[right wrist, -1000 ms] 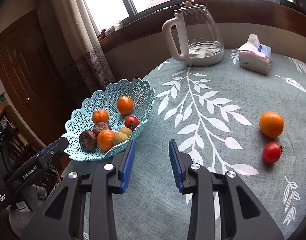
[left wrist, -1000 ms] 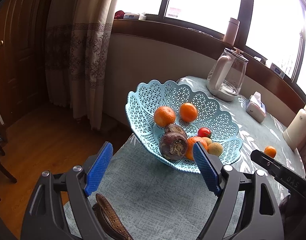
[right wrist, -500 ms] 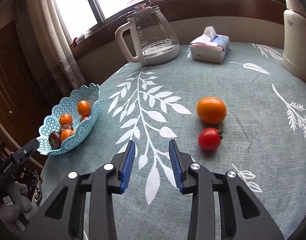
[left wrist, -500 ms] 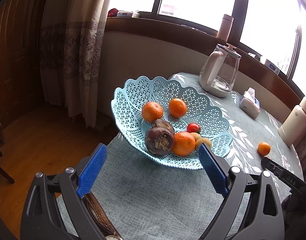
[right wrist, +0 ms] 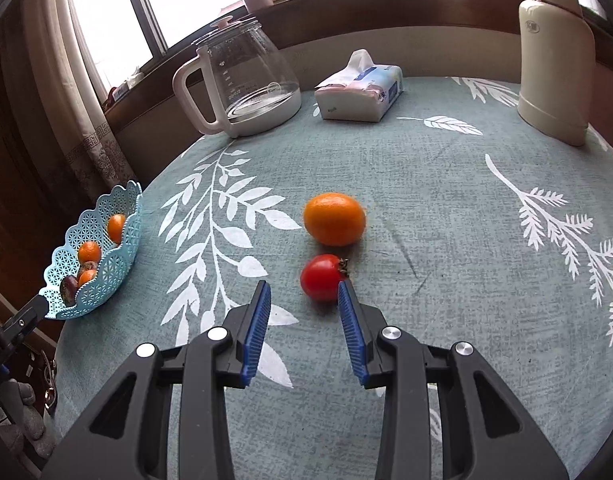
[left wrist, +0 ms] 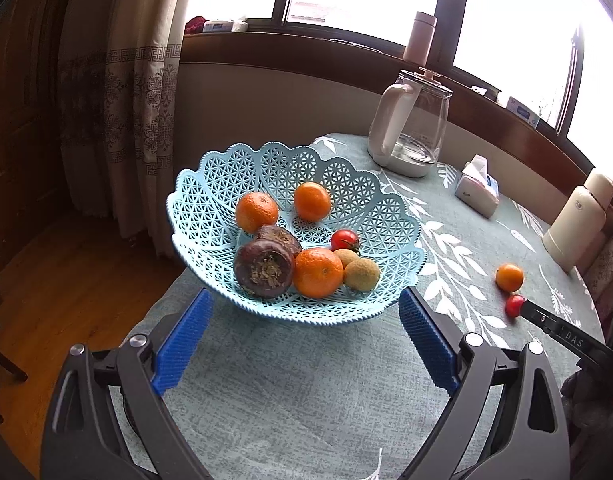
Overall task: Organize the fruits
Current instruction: 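Move the open right tool to the red tomato and close on it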
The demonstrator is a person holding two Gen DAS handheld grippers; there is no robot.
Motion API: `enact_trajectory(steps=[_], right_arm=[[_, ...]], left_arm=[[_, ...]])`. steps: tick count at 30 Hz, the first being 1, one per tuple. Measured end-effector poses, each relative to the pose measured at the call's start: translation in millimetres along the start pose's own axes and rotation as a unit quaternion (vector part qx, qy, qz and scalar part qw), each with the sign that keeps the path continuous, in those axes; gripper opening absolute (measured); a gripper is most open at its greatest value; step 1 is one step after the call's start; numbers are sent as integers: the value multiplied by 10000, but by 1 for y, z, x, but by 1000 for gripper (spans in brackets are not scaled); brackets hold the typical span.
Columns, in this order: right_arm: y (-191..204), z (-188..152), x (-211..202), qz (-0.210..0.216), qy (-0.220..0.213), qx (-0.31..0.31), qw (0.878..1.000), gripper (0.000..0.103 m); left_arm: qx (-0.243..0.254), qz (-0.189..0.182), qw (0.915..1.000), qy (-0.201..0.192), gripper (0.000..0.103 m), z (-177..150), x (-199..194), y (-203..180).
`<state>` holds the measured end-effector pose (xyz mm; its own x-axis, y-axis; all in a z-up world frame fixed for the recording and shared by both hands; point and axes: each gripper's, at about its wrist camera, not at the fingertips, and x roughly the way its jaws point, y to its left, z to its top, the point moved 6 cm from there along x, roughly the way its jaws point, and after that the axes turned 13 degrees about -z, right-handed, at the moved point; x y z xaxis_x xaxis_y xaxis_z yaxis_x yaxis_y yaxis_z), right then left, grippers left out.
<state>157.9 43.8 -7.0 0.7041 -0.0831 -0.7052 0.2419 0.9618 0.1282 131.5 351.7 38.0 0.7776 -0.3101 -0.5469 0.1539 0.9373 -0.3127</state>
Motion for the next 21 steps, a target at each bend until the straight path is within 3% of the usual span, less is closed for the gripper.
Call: enact_trajectory(steps=[21], right_arm=[[6,11,37,-309,376,-360,9982,36]], left_arm=[[106,-39,9999,-10,97,0,0,-11]])
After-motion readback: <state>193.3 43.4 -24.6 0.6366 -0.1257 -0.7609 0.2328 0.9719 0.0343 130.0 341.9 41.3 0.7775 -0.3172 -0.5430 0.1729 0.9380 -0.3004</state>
